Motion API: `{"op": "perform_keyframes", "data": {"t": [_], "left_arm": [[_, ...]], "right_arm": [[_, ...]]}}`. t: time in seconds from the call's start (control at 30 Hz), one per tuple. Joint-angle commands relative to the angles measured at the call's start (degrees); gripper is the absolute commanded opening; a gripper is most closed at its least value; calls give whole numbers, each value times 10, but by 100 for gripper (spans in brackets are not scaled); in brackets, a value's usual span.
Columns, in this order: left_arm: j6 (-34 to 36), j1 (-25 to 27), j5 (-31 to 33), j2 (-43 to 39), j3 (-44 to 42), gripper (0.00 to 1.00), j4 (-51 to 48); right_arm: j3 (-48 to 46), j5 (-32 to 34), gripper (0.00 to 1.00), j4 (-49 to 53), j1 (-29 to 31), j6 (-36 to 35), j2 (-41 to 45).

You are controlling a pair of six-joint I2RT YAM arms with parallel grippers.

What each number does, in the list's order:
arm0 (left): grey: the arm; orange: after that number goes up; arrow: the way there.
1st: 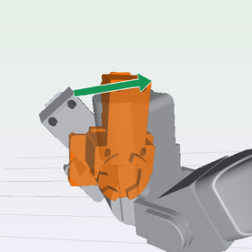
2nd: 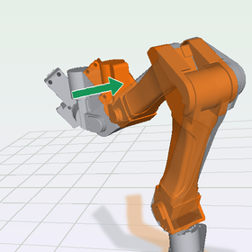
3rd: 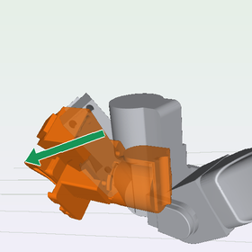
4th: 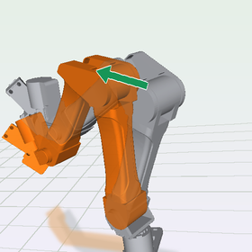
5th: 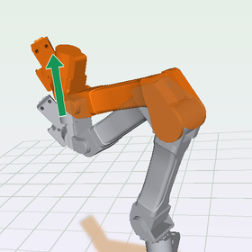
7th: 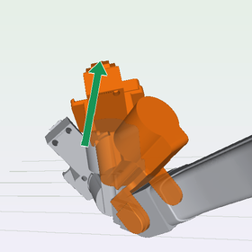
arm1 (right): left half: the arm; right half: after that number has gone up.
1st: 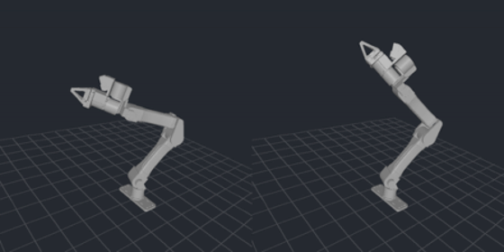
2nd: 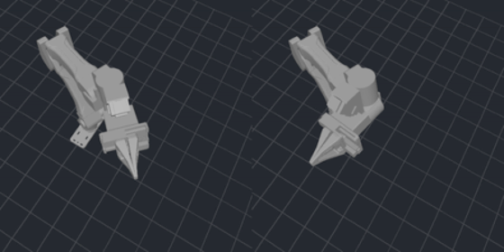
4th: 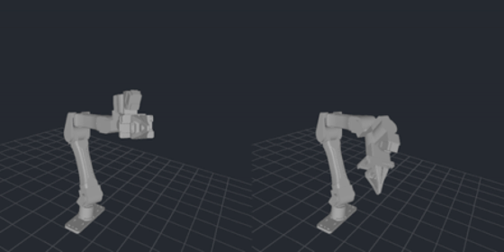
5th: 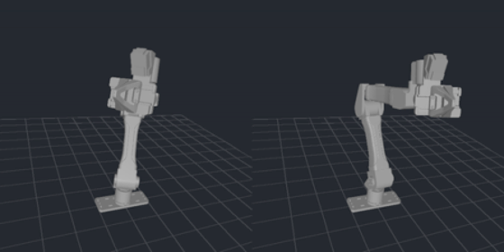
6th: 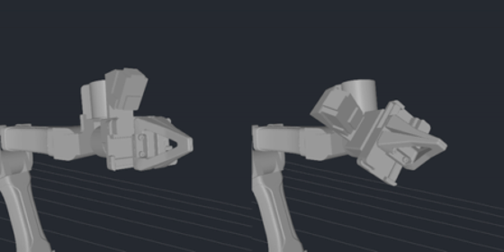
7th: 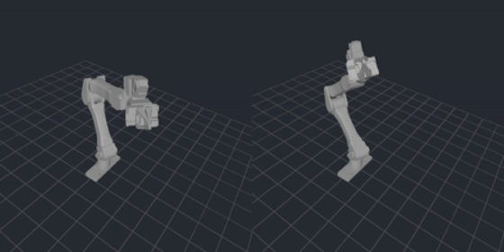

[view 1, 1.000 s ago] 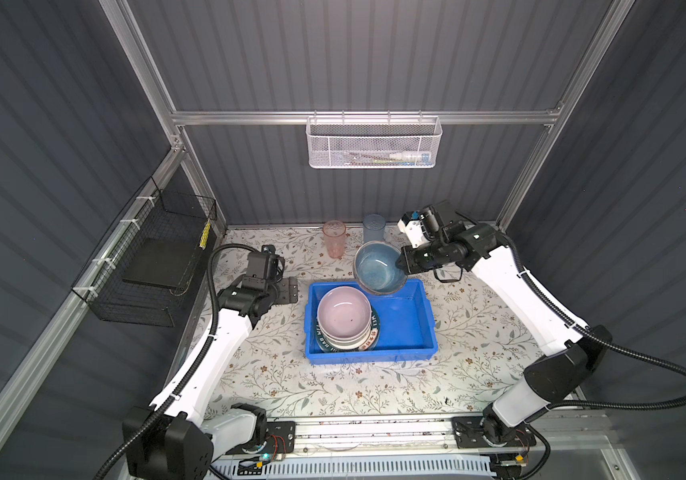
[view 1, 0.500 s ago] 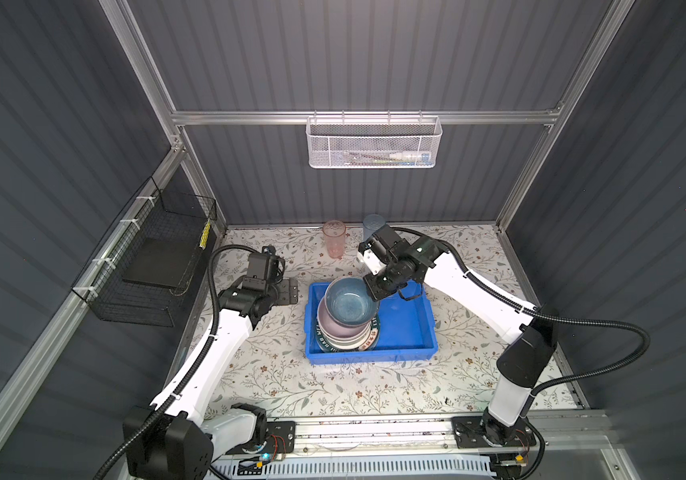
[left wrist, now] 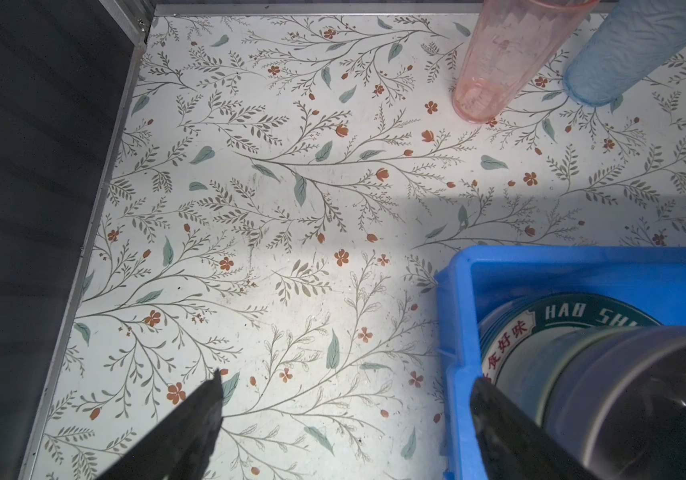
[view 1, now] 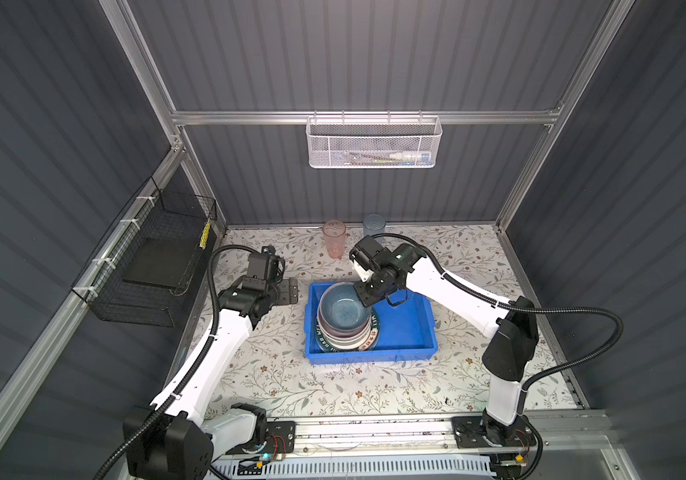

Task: Place the mixed dishes into the plastic bin
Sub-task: 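Carry the dark blue bowl over the bin with the right gripper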

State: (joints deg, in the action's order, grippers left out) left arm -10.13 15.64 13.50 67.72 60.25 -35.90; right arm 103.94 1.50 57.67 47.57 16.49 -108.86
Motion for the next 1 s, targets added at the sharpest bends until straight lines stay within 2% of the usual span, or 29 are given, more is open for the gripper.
{"op": "perform_keyframes", "data": {"t": [0.0,0.57,0.77,0.97], "left_arm": [[-7,-3,-6,-4,-2,94,3],[-5,-3,-7,-3,-4,94,2],[-3,-4,-9,2,-1,94,-1],[-2,-4,-11,2,-2,93,0]], "right_arm": [[9,2,0,-34,8,11,8],[-3,41,1,-27,31,16,-9],[-12,56,4,-31,31,35,-9],[-15,59,11,-33,33,41,-9]]}}
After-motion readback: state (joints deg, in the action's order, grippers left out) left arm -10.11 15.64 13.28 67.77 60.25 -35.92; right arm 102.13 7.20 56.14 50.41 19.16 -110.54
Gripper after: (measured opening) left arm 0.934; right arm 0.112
